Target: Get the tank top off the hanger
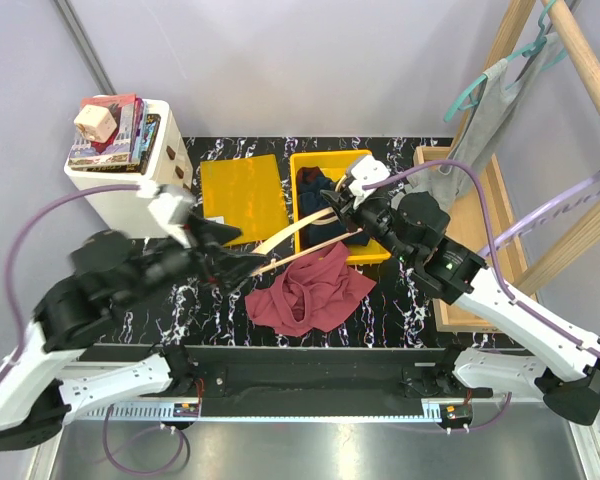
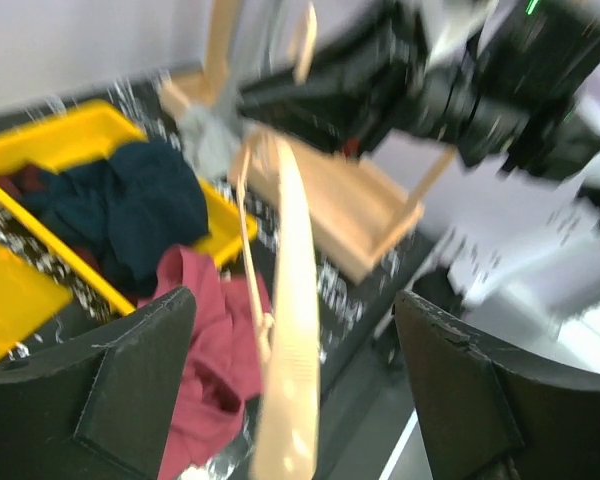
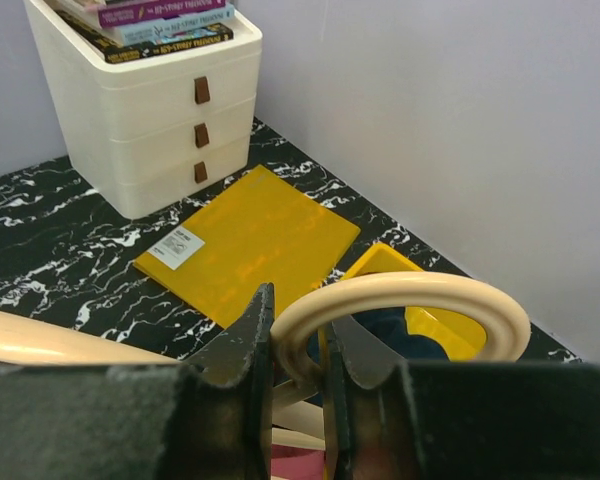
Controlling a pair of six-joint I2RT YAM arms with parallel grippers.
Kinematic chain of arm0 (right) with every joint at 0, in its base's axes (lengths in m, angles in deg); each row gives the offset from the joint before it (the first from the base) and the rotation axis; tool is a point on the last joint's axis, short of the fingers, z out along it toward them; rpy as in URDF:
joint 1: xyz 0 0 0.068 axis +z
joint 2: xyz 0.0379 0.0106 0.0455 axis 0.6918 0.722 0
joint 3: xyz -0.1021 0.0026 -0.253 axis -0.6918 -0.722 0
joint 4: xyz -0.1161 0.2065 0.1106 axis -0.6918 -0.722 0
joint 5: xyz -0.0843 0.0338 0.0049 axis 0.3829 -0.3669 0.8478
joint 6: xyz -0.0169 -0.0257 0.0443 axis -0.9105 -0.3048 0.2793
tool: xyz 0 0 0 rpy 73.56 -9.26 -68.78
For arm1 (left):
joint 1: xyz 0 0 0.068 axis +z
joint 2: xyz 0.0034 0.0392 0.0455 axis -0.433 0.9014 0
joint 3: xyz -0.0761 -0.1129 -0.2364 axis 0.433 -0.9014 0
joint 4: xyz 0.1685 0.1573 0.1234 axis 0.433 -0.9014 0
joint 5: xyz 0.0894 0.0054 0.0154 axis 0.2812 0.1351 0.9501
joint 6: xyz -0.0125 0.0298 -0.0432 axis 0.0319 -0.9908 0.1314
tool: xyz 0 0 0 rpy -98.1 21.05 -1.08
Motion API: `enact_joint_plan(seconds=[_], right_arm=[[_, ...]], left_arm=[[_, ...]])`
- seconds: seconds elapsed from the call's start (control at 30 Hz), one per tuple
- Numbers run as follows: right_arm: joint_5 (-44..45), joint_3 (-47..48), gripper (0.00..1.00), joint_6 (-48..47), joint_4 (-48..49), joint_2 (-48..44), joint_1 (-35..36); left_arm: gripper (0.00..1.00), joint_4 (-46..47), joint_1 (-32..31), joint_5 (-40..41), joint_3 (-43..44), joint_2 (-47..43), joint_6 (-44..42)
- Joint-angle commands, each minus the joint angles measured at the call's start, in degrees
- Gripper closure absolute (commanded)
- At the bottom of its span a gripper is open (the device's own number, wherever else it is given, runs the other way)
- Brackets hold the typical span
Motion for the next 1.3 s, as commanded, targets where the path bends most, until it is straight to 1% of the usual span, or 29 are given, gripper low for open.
enact_joint_plan(seconds=[0.0,0.13,0.23,0.27,0.3,0.33,0.37,0.4,0.43,0.47,0.5,0.53,0.6,0.63,0.67,0.73,0.77,0.8,0.83,0.9,0.93,1.0,1.03,1.07,1.13,1.17,1.2,1.23,1.27], right_arm=[[3.5,3.5,1.0,-1.5,0.6,0.1,0.0],[2.2,3.4,1.0,-1.2,0.6,-0.4,0.0],[1.3,3.1,1.0,-0.8,0.5,-1.1,0.0],[1.3,3.0,1.0,-0.7,0.6,-1.2,0.0],[1.3,3.0,0.96,-0.6,0.6,-1.3,0.1],[1.2,3.0,0.91,-0.6,0.6,-1.5,0.0],[1.1,3.0,0.82,-0.5,0.5,-1.5,0.0],[1.1,3.1,0.68,-0.4,0.5,-1.6,0.0],[1.2,3.2,0.61,0.1,0.6,-1.8,0.0],[1.5,3.4,0.53,0.7,0.6,-1.9,0.0],[1.9,3.6,0.38,1.5,0.6,-2.6,0.0],[2.0,3.9,0.31,3.7,0.6,-3.2,0.0],[0.7,4.3,0.2,6.2,0.6,-5.1,0.0],[-0.4,4.4,0.1,8.2,0.5,-6.0,-0.1],[-2.1,4.6,0.07,9.3,0.6,-6.9,0.1],[-2.6,5.7,0.0,12.2,0.6,-9.8,0.1],[-2.1,6.4,0.0,13.0,0.6,-11.9,0.0],[-0.9,7.3,0.0,13.8,-3.1,-12.8,0.0],[2.2,10.0,0.0,14.8,-4.5,-13.7,0.0],[5.6,12.6,0.0,17.3,-8.9,-16.6,0.0],[8.4,15.1,0.0,18.4,-10.1,-17.6,0.1],[10.2,16.7,0.0,18.3,-11.7,-20.9,0.1],[11.4,17.9,0.0,18.0,-12.0,-22.1,0.0],[12.1,18.5,0.0,17.9,-12.2,-24.4,0.0],[12.7,19.5,0.01,18.6,-12.8,-26.9,0.0],[12.8,19.6,0.02,19.0,-12.8,-29.4,0.0],[12.9,19.6,0.02,19.2,-12.9,-30.7,0.0],[13.1,19.6,0.02,19.7,-12.9,-31.8,0.0],[13.4,19.7,0.02,20.0,-13.0,-33.7,0.0]], left_arm=[[0.17,-1.6,0.1,-7.5,-0.6,2.5,-4.2],[0.21,-3.6,0.1,-4.3,-3.0,4.3,-5.6],[0.31,-4.8,0.1,-2.8,-4.1,5.6,-5.8],[0.43,-5.0,0.0,-0.9,-4.4,5.6,-5.8],[0.5,-4.9,0.1,-0.1,-4.5,5.4,-5.5],[0.59,-4.8,0.1,1.0,-4.6,5.3,-5.2],[0.73,-4.7,0.1,3.3,-4.6,5.1,-5.0],[0.81,-4.7,0.1,4.1,-4.6,5.0,-4.5],[0.87,-4.5,0.1,4.8,-4.5,5.1,-4.4],[1.0,-4.4,0.1,5.9,-4.3,5.2,-4.5],[1.0,-4.2,0.1,6.3,-4.1,5.2,-4.3],[1.0,-3.6,0.1,6.4,-4.1,5.1,-4.5],[1.0,-2.6,0.1,7.1,-3.7,5.1,-4.6],[1.0,-1.5,0.1,7.0,-3.5,5.1,-4.6],[1.0,-0.9,0.1,6.6,-3.3,5.2,-4.7],[1.0,1.1,0.1,5.7,-3.1,5.5,-5.0],[1.0,1.8,0.1,4.1,-3.1,6.1,-5.0],[1.0,2.6,0.1,3.3,-2.8,6.7,-5.2],[1.0,4.2,0.1,1.4,-2.4,7.4,-5.3],[1.0,6.1,0.1,-0.4,-1.0,10.3,-5.7],[1.0,8.7,0.1,-2.2,-0.6,11.4,-5.8],[1.0,12.0,0.1,-4.6,1.1,15.0,-6.3],[1.0,15.3,0.1,-7.2,1.9,16.6,-6.7],[1.0,16.6,0.1,-8.2,4.7,20.1,-7.1],[1.0,19.6,0.1,-11.3,8.4,24.2,-8.2],[1.0,20.3,0.1,-12.3,13.1,28.6,-8.6],[1.0,20.8,0.1,-13.4,15.9,31.1,-8.7],[1.0,21.3,0.0,-16.5,18.8,33.7,-8.7],[1.0,21.6,0.1,-18.3,24.8,38.7,-8.8]])
